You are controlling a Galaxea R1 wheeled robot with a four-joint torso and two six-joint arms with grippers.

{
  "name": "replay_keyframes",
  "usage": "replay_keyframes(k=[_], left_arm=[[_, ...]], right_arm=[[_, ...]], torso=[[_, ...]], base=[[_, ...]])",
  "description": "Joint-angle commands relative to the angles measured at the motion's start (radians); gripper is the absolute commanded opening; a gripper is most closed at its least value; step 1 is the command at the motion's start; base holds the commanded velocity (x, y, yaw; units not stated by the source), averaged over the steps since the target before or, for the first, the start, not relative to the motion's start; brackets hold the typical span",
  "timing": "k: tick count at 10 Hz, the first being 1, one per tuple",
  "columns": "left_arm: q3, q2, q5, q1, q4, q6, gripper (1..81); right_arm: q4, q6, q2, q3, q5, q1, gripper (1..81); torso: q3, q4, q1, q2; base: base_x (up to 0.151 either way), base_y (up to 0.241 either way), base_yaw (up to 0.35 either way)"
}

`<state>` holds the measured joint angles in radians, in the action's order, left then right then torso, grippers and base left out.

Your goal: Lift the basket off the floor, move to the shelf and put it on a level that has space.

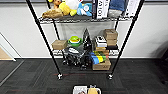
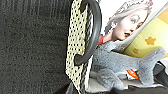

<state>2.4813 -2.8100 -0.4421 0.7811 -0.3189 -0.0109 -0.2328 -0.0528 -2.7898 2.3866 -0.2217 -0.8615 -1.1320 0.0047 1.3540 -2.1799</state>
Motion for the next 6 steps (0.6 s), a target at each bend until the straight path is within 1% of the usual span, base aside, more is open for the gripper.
replay_keyframes(k=[1,2,3,4,5,6], left_arm=[[0.004,0.033,-0.079,-0.162,-0.038,-0.006,81.1],[0.008,0.03,-0.079,-0.171,-0.045,-0.004,81.1],[0.022,0.024,-0.09,-0.177,-0.046,-0.005,81.1],[0.041,0.013,-0.105,-0.177,-0.045,-0.004,81.1],[0.053,0.004,-0.106,-0.177,-0.043,-0.004,81.1],[0.067,-0.005,-0.106,-0.179,-0.042,-0.004,81.1]], right_arm=[[-0.039,-0.002,-0.022,0.009,-0.061,0.133,81.1],[-0.042,-0.002,-0.041,0.028,-0.062,0.15,81.1],[-0.045,-0.002,-0.058,0.047,-0.082,0.167,81.1],[-0.045,-0.002,-0.076,0.067,-0.091,0.183,81.1],[-0.045,-0.002,-0.089,0.078,-0.093,0.192,81.1],[-0.054,-0.002,-0.099,0.089,-0.093,0.198,81.1]], torso=[[0.0,0.0,-0.001,0.001],[0.0,0.0,0.001,-0.002],[0.0,0.0,0.0,0.001],[-0.001,0.0,0.065,-0.099],[-0.051,0.0,0.067,-0.104],[-0.09,0.0,0.076,-0.118]], base=[[0.0,0.0,0.0],[0.0,0.0,0.0],[0.0,0.0,0.0],[0.0,0.0,0.0],[0.0,0.0,0.0],[0.0,0.0,0.0]])
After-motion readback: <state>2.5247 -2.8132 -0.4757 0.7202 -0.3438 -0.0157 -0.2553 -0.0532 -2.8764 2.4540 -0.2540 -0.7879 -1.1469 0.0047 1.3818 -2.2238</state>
